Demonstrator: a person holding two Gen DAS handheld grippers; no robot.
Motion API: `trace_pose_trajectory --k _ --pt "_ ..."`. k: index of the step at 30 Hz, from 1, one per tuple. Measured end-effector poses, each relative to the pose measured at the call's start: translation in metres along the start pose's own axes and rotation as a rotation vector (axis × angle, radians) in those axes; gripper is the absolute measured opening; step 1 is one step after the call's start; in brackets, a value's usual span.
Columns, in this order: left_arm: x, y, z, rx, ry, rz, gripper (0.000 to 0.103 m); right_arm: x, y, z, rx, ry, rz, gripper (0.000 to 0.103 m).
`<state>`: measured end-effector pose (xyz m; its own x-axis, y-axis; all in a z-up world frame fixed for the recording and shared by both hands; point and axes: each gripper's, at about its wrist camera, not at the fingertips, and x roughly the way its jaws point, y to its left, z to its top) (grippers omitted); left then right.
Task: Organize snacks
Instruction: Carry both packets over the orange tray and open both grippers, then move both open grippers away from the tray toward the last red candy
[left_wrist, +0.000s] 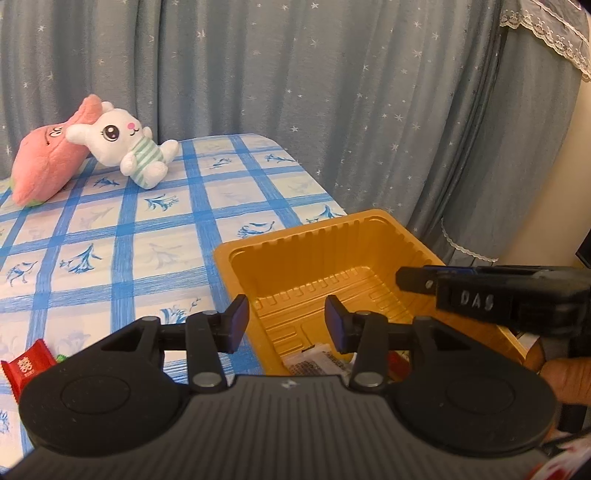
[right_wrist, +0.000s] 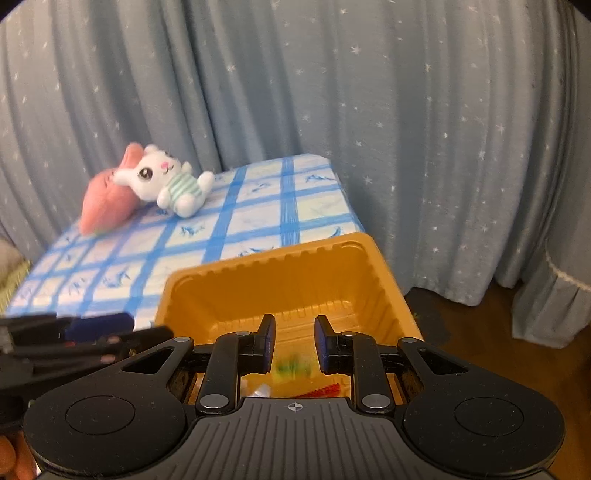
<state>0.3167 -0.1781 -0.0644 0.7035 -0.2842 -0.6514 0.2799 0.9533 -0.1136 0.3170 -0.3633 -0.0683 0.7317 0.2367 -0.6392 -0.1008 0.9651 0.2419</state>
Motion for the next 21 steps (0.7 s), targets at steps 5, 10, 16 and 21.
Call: trace_pose_trajectory --k 5,10,16,21 --pt "-0.010 0.004 -0.008 -0.011 0.001 0.009 0.049 -0.009 -0.010 0.001 0.041 -0.022 -0.024 0.023" --pt "-0.024 0.004 -0.015 -0.028 0.003 0.015 0.060 -0.027 -0.015 -0.004 0.062 -0.014 -0.064 0.034" --pt "-0.054 -0.002 -0.022 -0.032 -0.005 0.020 0.077 -0.065 -0.013 -0.014 0.091 -0.039 -0.067 0.063" --pt "-0.088 -0.004 -0.034 -0.046 -0.018 0.027 0.094 -0.101 0.000 -0.027 0.102 -0.047 -0.080 0.071"
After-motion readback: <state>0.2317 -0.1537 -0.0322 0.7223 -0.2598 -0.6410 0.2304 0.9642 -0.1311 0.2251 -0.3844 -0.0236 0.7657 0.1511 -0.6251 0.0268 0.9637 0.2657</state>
